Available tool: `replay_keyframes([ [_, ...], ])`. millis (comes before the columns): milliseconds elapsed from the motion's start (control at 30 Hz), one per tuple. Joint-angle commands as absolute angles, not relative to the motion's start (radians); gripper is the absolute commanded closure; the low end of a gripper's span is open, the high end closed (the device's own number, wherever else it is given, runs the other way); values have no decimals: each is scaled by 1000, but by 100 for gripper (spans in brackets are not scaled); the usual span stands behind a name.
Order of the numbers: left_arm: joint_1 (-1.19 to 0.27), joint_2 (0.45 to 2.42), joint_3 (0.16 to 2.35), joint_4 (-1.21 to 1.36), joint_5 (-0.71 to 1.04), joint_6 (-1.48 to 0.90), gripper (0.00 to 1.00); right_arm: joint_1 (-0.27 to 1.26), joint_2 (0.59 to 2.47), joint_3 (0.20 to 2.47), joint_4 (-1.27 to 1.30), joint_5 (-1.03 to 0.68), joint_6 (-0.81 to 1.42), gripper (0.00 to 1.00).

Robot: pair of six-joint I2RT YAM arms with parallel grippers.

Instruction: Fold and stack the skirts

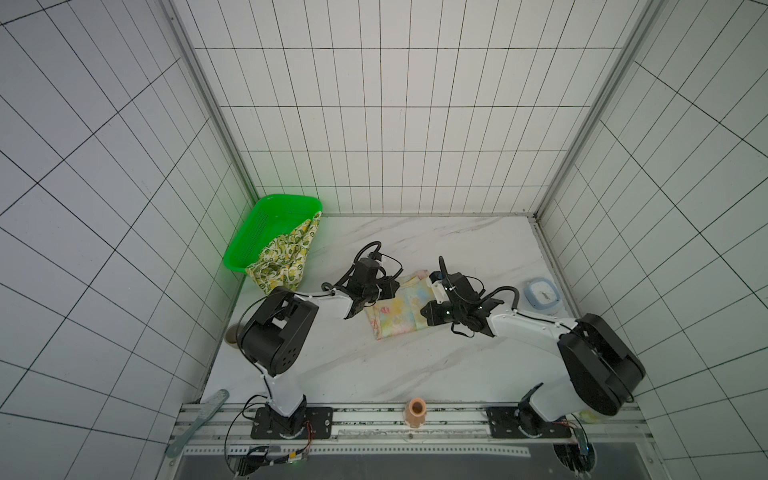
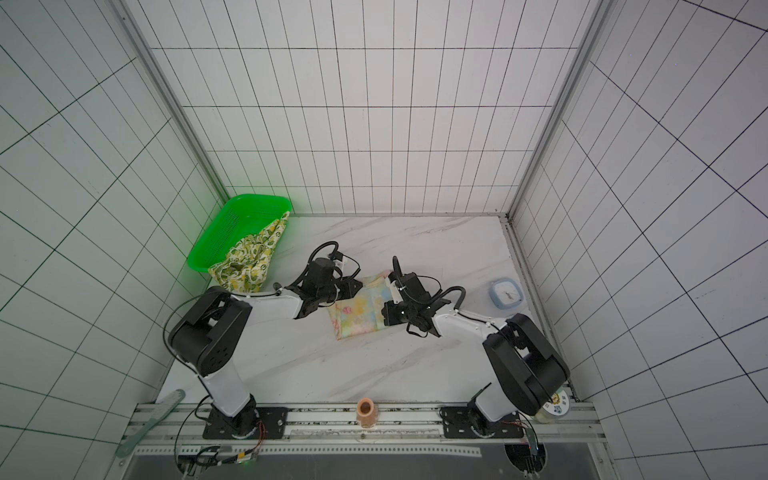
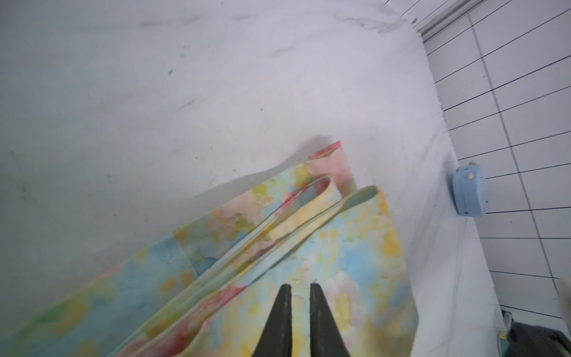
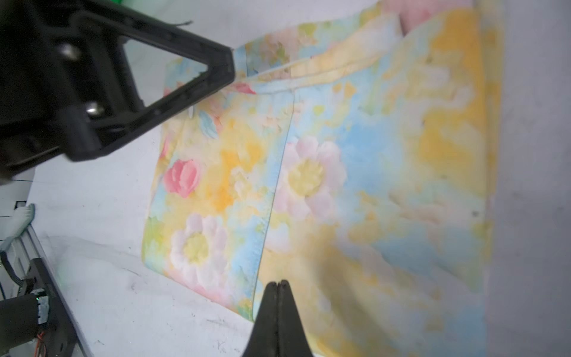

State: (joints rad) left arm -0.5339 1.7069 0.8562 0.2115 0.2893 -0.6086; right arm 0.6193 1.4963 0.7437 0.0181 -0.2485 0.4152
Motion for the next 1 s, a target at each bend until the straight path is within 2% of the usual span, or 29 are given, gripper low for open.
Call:
replay_keyframes([
  [0, -546, 1611, 801, 188, 305, -616, 85, 564, 1496, 875, -49, -286, 350, 100],
  [267, -573, 1598, 636, 233, 337, -735, 86, 472, 1632, 920, -13, -380, 302, 100],
  [500, -555, 1640, 581, 249, 289, -758, 87, 461, 1692, 823, 69, -388, 352, 100],
  [733, -484, 1675, 605, 220, 260, -724, 88, 504, 1636, 685, 94, -364, 411, 100],
  [967, -471, 1644, 641, 204, 255, -681, 88, 533, 1563, 663, 85, -375, 441, 100],
])
